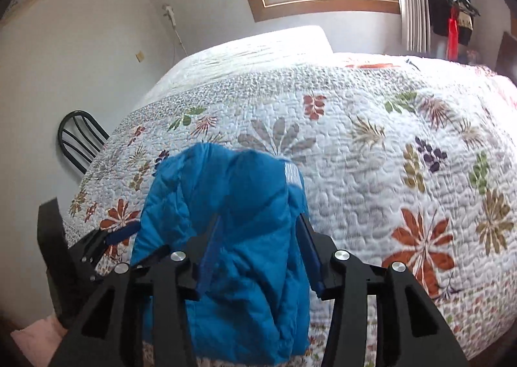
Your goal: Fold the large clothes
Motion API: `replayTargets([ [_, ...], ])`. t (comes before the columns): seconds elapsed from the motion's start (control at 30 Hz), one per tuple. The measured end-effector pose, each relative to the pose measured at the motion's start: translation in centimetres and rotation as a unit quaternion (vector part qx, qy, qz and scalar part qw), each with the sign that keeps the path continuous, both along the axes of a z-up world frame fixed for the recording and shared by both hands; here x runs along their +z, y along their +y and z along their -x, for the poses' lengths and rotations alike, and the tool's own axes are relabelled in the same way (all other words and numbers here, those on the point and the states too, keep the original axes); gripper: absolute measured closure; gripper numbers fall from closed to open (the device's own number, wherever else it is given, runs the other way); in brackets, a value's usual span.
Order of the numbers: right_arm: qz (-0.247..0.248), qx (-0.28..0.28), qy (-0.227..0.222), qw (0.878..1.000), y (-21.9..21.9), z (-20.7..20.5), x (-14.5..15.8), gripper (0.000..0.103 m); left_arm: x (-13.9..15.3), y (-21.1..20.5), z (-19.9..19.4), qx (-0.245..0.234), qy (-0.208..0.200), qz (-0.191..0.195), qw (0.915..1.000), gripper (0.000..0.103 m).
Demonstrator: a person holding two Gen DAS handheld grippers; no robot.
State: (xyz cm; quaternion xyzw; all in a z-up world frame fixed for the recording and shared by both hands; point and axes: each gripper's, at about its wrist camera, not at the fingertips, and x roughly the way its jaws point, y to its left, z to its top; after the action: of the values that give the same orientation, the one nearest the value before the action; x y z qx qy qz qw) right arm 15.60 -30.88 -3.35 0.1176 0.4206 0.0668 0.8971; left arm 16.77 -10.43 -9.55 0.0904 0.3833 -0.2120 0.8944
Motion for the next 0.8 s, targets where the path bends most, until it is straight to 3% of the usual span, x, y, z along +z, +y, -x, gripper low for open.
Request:
replayTargets([
  [0.07,-0.012,0.028,0.023,0.999,0.7,-2.4,-1.0,0.059,-0.1,-0.2,0.1,-0.001,-0.005,-0.004,1.0000,0.033],
  [0.13,-0.001,0.016,0.057,0.998,1.1,-4.2,-2.8,0.068,-0.2,-0.2,0.0,-0.002,-0.003,-0.003,1.0000,0.033],
  [0.33,0.011,-0.020,0.115,0.993,-1.1,-6.0,-8.0,0.070,-0.1,-0.1,-0.5,-0.001,0.001,0.007,1.0000,0.029],
  [0.5,0.006,-0.030,0.123,0.992,-2.1,-5.9,-11.2,0.070,0.1,-0.2,-0.9,0.006,-0.004,0.008,0.9999,0.029],
  [0.67,-0.014,-0.040,0.108,0.993,-2.4,-5.2,-11.2,0.070,0.2,-0.1,-1.0,0.010,-0.001,0.006,0.9999,0.030],
  [0.8,-0.051,-0.041,0.083,0.994,-3.1,-3.5,-8.5,0.070,0.4,0.1,-0.4,0.007,0.001,0.006,1.0000,0.031],
])
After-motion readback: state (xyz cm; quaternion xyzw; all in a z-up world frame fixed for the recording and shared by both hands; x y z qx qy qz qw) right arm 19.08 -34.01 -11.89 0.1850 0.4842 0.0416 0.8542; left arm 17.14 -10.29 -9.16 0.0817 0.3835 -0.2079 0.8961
